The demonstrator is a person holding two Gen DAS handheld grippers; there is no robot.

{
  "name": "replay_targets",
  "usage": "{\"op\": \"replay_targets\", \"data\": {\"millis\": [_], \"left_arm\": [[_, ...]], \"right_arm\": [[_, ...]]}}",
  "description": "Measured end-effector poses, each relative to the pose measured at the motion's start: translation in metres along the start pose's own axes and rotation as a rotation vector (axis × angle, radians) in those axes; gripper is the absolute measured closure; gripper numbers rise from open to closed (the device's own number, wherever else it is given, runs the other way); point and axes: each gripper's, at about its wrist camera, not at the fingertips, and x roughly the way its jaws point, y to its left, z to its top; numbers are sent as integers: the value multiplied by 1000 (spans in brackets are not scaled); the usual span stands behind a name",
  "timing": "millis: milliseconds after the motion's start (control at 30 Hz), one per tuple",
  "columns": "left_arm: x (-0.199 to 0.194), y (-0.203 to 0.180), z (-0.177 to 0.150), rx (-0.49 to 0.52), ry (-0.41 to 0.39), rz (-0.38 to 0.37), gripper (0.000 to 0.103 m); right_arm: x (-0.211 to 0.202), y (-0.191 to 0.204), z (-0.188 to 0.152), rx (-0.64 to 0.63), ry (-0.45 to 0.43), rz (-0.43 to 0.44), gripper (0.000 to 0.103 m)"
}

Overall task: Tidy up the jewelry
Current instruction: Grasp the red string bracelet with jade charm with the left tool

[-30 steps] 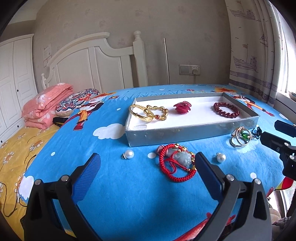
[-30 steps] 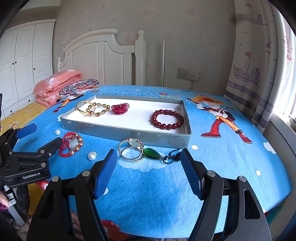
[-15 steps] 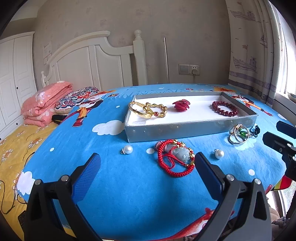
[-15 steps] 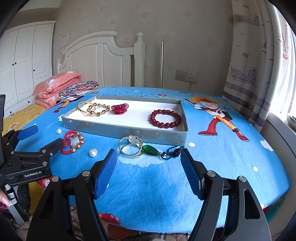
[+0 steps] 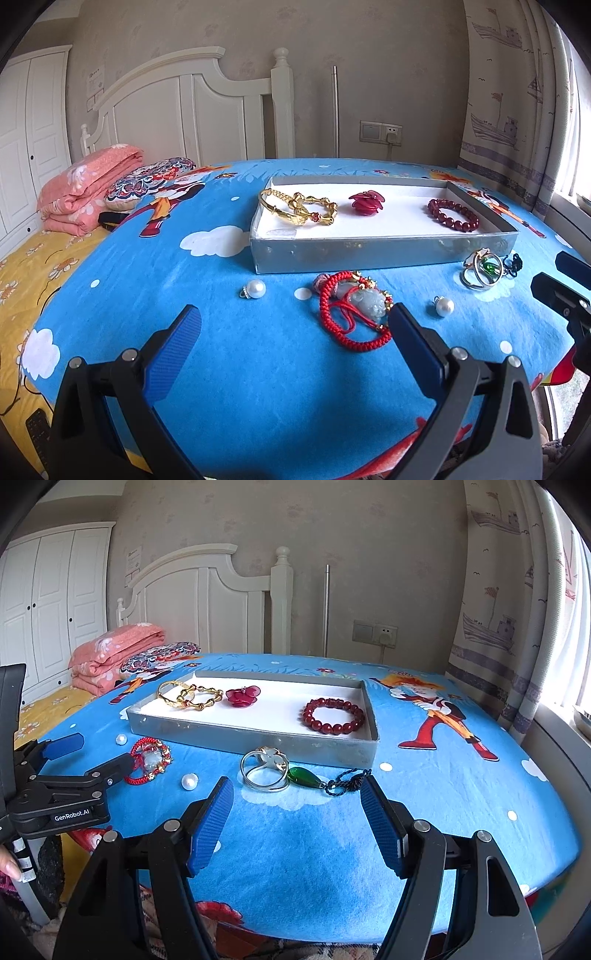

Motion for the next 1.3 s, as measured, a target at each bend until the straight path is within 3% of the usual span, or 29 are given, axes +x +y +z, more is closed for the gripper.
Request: {"op": "replay_targets", "data": {"millis": [467,667,800,1033,1200,1300], "left_arm": [[7,-3,0,-16,23,-41,5],[16,4,1,-55,60,-66,20],[22,1,2,-52,73,-80,41],[29,-6,4,-25,63,-68,42],[27,-15,3,8,54,-104,80],[25,-17,2,18,53,-116,98]], "right_arm": [[2,0,-2,0,7,4,35],[3,-1,-2,4,9,7,35],[3,-1,-3,2,8,7,35],[3,-1,-3,3,11,8,35],[3,0,-4,4,13,7,35],[3,0,-4,2,13,8,35]]}}
